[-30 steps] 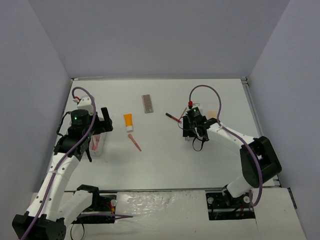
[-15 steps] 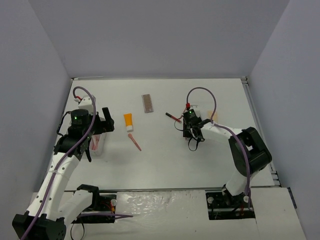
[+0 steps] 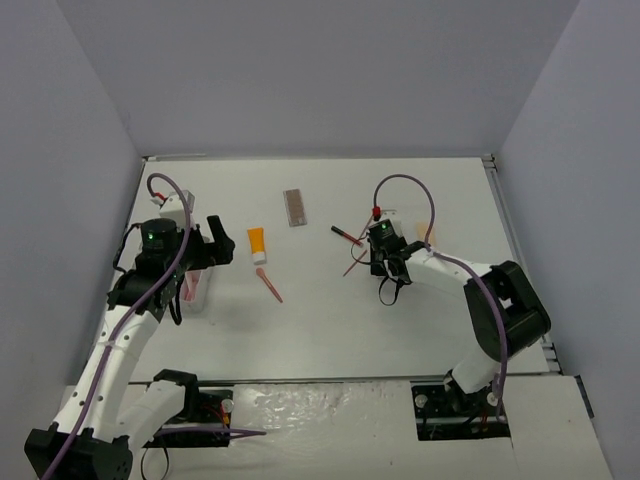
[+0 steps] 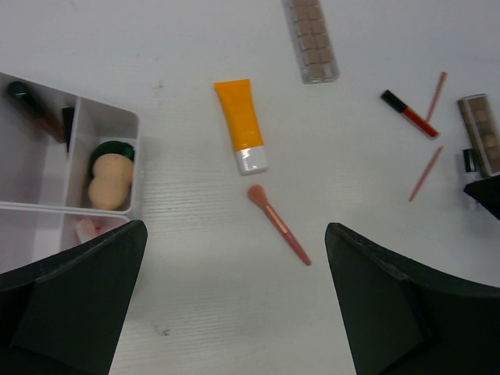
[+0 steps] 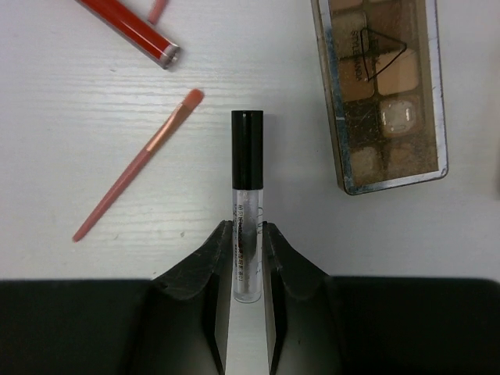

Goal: Organize the makeup

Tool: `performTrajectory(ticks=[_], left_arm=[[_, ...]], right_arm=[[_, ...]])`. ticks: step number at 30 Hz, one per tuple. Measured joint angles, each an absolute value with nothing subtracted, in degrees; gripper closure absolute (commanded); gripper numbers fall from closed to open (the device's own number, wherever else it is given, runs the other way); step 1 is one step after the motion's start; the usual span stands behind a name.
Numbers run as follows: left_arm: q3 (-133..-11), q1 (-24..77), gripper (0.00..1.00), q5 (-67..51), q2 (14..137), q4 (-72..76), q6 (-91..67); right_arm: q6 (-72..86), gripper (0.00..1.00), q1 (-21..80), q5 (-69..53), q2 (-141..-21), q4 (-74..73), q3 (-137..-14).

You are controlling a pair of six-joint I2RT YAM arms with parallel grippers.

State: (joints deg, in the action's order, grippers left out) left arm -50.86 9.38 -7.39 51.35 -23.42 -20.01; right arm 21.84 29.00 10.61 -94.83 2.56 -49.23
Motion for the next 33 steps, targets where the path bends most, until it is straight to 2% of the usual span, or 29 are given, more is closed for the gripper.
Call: performTrajectory(ticks=[6, 12, 18, 24, 33], left_arm=[[-50.7, 11.9, 0.04, -17.0, 51.4, -20.3, -26.9], [-50.7, 20.7, 0.09, -20.7, 51.6, -13.9, -35.3], [-52.5, 29.8, 0.22, -19.9, 55.3, -8.6, -41.4], [-55.1, 34.4, 0.32, -17.6, 57.5, -6.4, -44.3], [-55.7, 37.8, 0.6, -14.8, 58.2, -5.5, -45.3]], right_arm=[[19.4, 1.0, 34.4, 8.2, -79.8, 3.3, -48.1], [16.7, 1.0, 45.3, 4.1, -66.1, 9.9, -47.6], [12.1, 1.0, 54.1, 1.3, -63.9, 13.9, -47.6], [9.7, 1.0, 57.4, 0.3, -64.1, 16.3, -47.6], [8.9, 0.97, 57.8, -0.7, -64.6, 19.5, -47.6]])
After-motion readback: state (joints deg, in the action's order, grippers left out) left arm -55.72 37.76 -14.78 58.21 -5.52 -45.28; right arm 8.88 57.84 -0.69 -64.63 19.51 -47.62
